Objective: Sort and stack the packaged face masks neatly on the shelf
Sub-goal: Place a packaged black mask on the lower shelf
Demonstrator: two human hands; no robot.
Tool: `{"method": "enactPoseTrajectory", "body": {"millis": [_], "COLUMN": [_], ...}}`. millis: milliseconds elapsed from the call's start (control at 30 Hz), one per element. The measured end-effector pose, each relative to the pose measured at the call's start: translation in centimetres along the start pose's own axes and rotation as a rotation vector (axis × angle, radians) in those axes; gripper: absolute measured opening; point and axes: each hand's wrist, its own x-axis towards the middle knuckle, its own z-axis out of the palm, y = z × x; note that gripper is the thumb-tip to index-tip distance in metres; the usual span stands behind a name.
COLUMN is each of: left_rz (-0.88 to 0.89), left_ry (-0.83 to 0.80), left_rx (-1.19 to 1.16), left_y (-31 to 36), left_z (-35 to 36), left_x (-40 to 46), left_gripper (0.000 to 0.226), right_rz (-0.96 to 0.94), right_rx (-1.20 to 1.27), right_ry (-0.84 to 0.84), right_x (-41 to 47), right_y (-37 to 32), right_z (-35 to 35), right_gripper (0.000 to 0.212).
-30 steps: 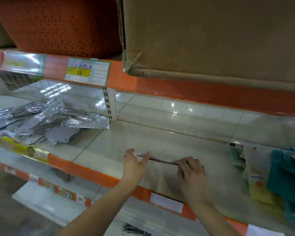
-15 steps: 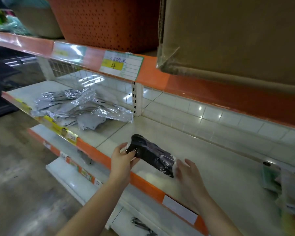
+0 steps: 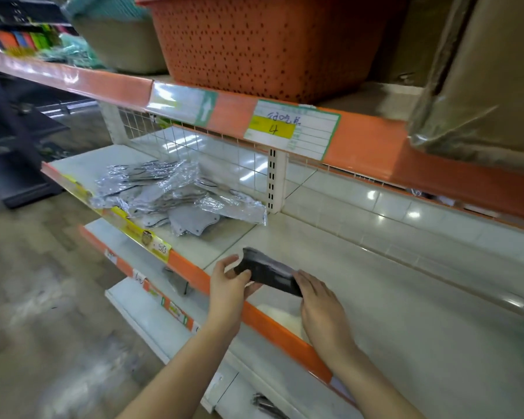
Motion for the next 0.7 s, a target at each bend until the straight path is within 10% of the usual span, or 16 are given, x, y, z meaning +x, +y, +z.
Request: {"method": "enactPoseTrajectory", "body": {"millis": [167, 333, 700], "left_rz": [0.523, 1.155, 1.245], "left_ry": [0.089, -0.3, -0.133], "left_rx": [0.9, 1.516, 1.54], "left_y": [0.0, -1.0, 4.4], "left_z": [-2.8, -5.0, -8.8], "left_x": [3.7, 7.4, 13.3], "left_gripper": [0.05, 0.056, 0.04], "right_rz": [-0.027, -0.033, -0.108], "right_rx": [-0.081, -0.102, -0.156], "right_ry": [0.017, 0.073, 0.105], "right_x": [2.1, 4.8, 11.2], "right_y": [-1.7, -4.5, -12.4], "right_z": [0.6, 1.7, 4.6], "right_gripper": [0.081, 0.067, 0.059]}}
